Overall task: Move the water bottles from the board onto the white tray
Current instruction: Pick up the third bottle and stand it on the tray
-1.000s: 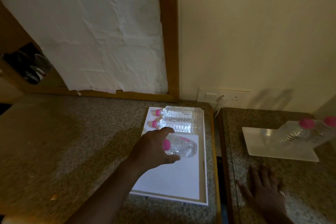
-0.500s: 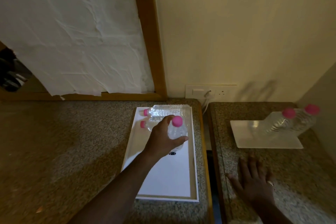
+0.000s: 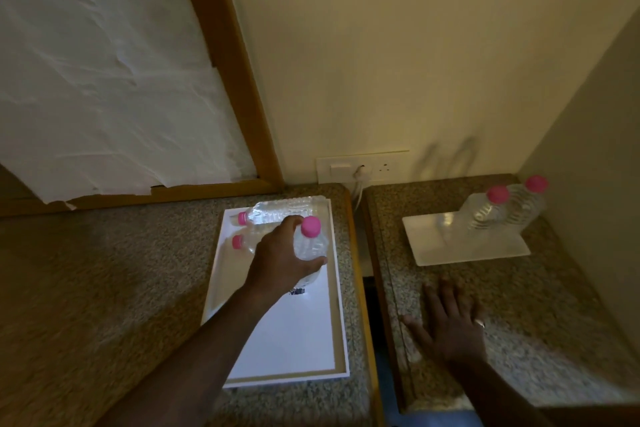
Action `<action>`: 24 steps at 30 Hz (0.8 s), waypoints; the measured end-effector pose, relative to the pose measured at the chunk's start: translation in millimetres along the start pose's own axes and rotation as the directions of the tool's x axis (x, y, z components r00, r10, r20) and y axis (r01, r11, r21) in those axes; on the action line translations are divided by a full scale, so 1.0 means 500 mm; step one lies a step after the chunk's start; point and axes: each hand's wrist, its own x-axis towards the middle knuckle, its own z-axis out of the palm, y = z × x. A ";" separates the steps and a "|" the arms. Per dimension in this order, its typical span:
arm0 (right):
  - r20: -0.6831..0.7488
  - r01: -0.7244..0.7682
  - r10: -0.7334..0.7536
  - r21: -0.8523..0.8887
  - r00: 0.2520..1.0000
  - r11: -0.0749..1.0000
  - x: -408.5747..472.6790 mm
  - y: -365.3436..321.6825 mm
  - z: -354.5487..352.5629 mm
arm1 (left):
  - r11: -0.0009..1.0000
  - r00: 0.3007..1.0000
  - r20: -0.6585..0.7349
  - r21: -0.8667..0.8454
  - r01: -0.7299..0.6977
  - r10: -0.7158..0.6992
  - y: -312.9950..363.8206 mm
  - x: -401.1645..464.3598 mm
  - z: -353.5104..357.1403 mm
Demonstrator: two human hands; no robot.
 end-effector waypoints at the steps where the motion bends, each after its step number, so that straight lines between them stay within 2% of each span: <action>1: 0.001 0.007 -0.007 0.008 1.000 1.000 0.000 0.002 0.000 | 1.000 1.000 -0.013 0.002 -0.004 0.004 0.008 0.003 0.000; 6: -0.031 -0.009 0.012 0.075 0.999 0.997 0.001 0.036 -0.014 | 0.996 0.997 -0.060 -0.067 -0.061 0.057 0.069 0.029 0.001; 13: -0.074 -0.168 0.177 0.118 0.981 0.979 0.003 0.171 -0.036 | 0.952 0.974 0.064 -0.231 -0.199 0.219 0.210 0.088 0.081; 16: -0.081 -0.153 0.166 0.140 0.983 0.978 0.001 0.190 -0.039 | 0.944 0.951 0.146 -0.232 -0.234 0.271 0.257 0.114 0.144; 19: -0.104 -0.137 0.155 0.162 0.982 0.977 0.002 0.191 -0.037 | 0.957 0.946 0.223 -0.223 -0.186 0.236 0.286 0.146 0.217; 24: -0.119 -0.131 0.153 0.171 0.981 0.976 0.005 0.196 -0.026 | 0.972 0.952 0.211 -0.130 -0.197 0.221 0.319 0.188 0.307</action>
